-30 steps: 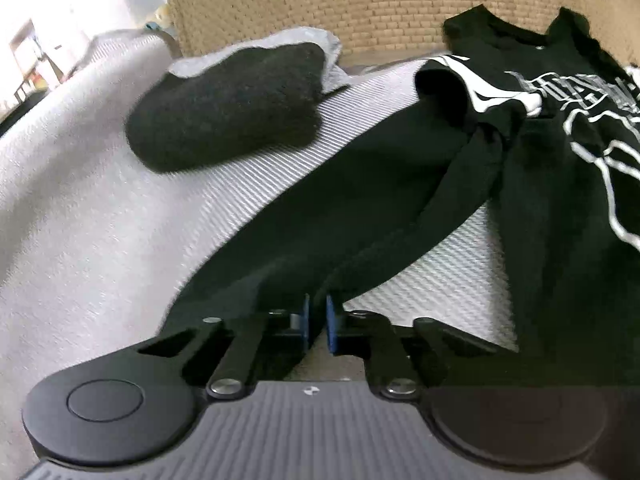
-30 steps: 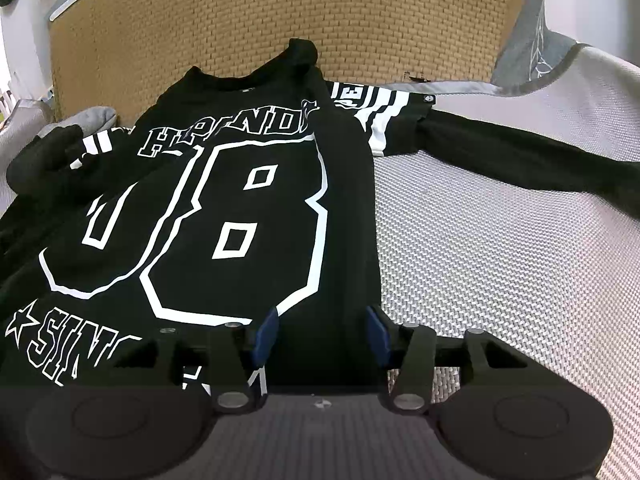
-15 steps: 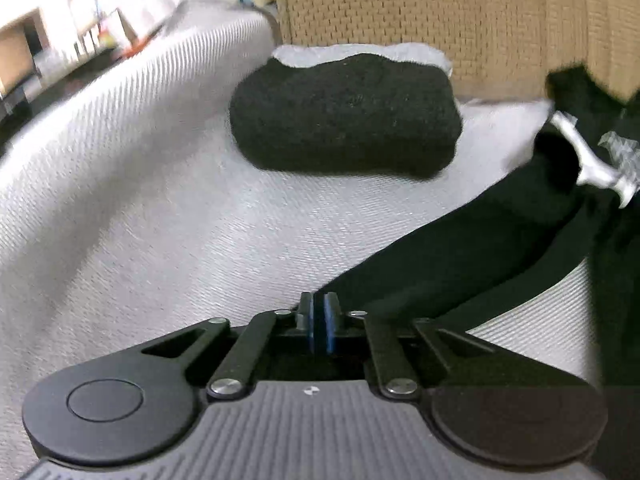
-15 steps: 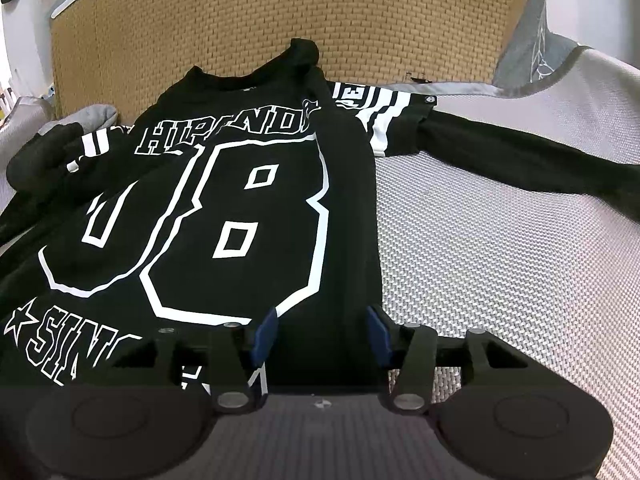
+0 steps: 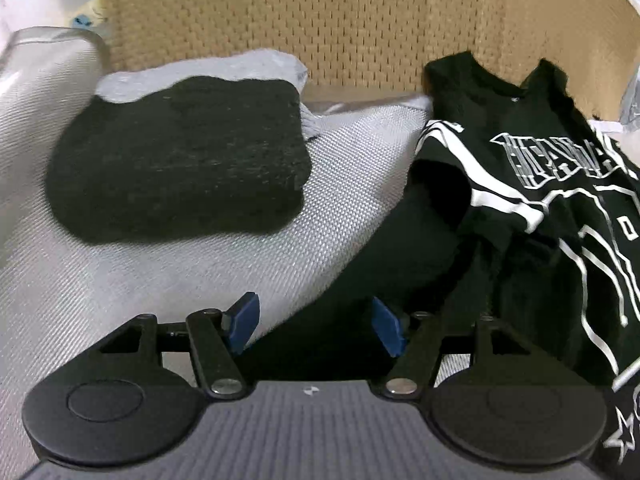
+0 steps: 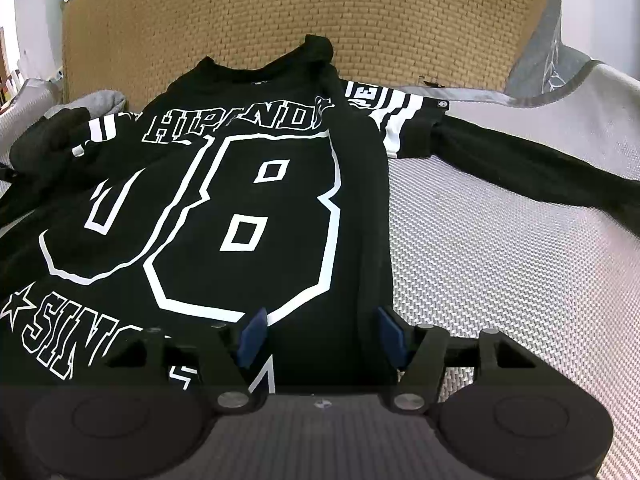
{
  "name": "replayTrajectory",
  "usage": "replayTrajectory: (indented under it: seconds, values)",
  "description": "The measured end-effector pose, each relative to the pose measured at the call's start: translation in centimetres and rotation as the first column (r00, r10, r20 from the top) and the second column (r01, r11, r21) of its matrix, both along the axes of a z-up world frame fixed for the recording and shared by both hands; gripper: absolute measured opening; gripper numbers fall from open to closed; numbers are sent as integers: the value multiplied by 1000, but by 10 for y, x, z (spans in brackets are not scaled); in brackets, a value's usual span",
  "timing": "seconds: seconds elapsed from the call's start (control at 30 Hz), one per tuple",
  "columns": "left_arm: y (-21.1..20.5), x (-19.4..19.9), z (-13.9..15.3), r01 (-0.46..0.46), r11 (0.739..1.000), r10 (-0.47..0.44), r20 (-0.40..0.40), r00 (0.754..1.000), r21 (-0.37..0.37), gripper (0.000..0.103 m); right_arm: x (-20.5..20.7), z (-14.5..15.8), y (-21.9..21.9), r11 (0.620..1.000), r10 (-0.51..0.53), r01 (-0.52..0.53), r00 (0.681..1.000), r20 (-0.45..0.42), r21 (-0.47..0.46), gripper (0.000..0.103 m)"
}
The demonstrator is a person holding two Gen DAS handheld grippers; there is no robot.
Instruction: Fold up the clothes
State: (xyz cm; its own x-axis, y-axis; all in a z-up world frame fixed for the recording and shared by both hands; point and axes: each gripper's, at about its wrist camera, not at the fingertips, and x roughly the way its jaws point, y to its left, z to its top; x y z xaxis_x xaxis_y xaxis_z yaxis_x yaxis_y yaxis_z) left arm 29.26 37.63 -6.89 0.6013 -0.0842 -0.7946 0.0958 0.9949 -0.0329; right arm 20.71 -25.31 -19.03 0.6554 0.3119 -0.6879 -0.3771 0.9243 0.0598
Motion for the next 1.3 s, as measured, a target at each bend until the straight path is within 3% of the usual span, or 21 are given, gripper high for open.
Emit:
replayTrajectory:
  seconds: [0.07,0.1,0.13,0.2,0.23,0.4,0.57,0.7,0.77,0.87,0.93,1.0,1.13,1.3]
  values:
    - [-1,10,-7,14,1000,-14,-25,1000,-14,63,0,-1,1,1000,4,-4,1000,1,-3,67]
    - [-2,15,-11,21,1000,-22,-37,999,-21,55,0,-1,1,1000,5,-5,1000,2,-5,67]
    - [-2,20,-15,28,999,-29,-49,998,-29,37,0,-1,2,1000,8,-8,1000,4,-9,68]
    - [-4,30,-22,41,998,-44,-73,996,-43,21,0,-2,3,1000,12,-12,1000,8,-17,69]
    - [-4,32,-22,46,998,-50,-73,996,-45,8,-1,-2,4,1000,14,-14,1000,10,-21,70]
    - [-2,31,-8,0,1000,-1,23,1000,20,2,-1,-3,8,999,26,-25,999,19,-42,71]
    - [12,32,22,-151,988,141,184,973,43,2,-1,-4,9,998,30,-29,999,22,-48,72]
    - [18,39,24,-206,979,202,160,966,8,5,0,-4,9,998,30,-29,999,22,-50,72]
    - [19,45,16,-213,977,210,96,973,19,10,0,-4,10,998,31,-29,999,23,-51,72]
    - [23,46,5,-222,974,223,-11,975,52,34,1,-4,10,998,31,-30,999,23,-52,72]
    - [23,39,2,-186,980,189,-31,982,78,37,1,-4,10,998,32,-31,999,23,-52,72]
    - [22,30,5,-172,980,173,-4,985,99,42,1,-3,10,998,32,-31,999,22,-51,72]
    - [19,21,22,-159,986,155,59,986,56,50,1,0,9,999,33,-33,999,16,-40,72]
    - [-6,26,48,-94,996,94,153,984,-8,56,2,26,3,999,30,-33,995,93,27,72]
